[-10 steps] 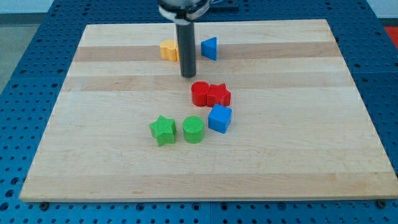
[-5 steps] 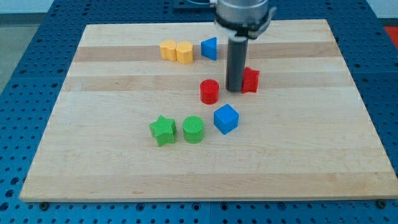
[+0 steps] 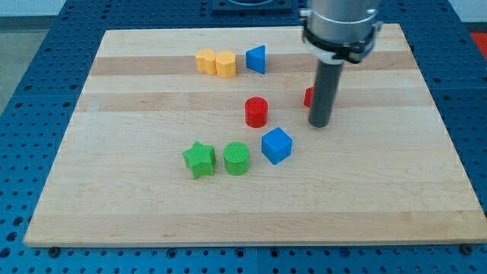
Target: Put the red star to the right of the blue triangle
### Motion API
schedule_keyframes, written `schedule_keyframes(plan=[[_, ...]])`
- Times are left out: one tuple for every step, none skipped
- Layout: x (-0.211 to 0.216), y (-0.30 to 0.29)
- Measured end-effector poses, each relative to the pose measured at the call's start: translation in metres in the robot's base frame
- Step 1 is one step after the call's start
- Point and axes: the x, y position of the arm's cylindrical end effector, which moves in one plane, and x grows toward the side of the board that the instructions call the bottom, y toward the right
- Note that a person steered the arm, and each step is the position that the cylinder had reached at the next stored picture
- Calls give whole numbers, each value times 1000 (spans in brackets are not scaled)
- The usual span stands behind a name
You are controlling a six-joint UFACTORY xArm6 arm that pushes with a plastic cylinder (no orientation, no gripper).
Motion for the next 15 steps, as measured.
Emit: schedule_keyframes(plan=[[-3,48],[-26,58],[-14,37],[2,20],[2,2],[-45,-11],[-95,-23],[-108,-30],[-99,-31],[-88,-27],[-87,-14],[-107,20],[-131,9],[-125,-6],[-107,-16]])
